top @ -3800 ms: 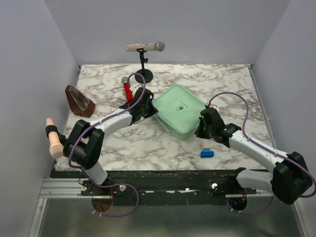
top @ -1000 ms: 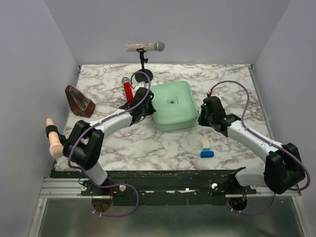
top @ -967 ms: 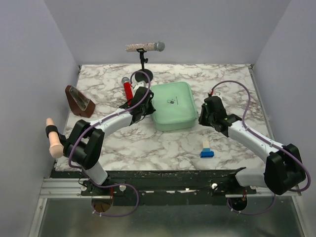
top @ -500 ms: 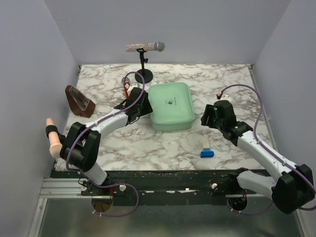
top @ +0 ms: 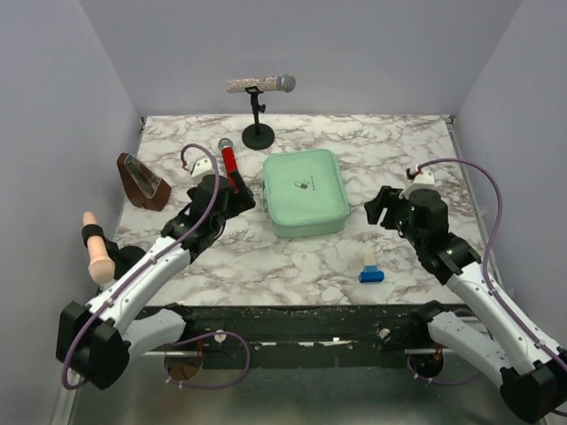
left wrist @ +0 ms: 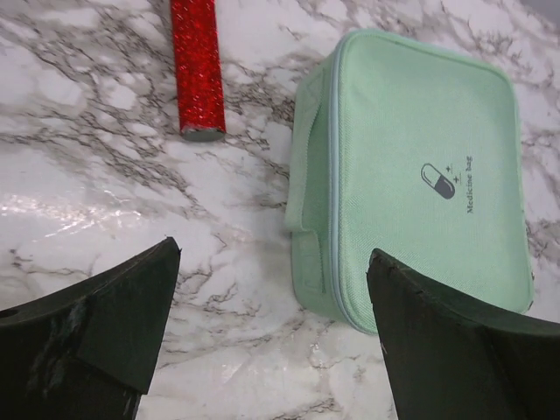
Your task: Organize the medicine kit
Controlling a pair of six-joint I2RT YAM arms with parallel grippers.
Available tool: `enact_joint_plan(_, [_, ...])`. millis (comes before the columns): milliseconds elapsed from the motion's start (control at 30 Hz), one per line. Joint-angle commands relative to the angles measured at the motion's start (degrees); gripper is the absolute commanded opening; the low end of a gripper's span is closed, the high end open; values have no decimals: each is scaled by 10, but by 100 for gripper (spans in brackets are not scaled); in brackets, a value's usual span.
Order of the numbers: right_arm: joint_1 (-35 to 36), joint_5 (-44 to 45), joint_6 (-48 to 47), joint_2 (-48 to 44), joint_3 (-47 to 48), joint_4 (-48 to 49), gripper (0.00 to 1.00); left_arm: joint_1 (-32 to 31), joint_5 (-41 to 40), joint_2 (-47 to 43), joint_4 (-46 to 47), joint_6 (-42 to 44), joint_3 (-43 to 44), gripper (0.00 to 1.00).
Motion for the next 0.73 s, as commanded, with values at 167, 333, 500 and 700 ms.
enact_joint_plan(167, [28, -13, -2, -81, -44, 30, 79, -96, -237, -181, -52, 60, -37, 99])
enact_joint_plan(333, [28, 0, 0, -48, -1, -23, 82, -95, -224, -125, -122, 16, 4, 99])
enact_joint_plan(500, [28, -3, 6, -62, 1, -30, 83, -95, -219, -88, -151, -10, 36, 99])
enact_joint_plan(700, [28, 17, 22, -98, -14, -30, 85, -94, -201, -109, -134, 9, 26, 99])
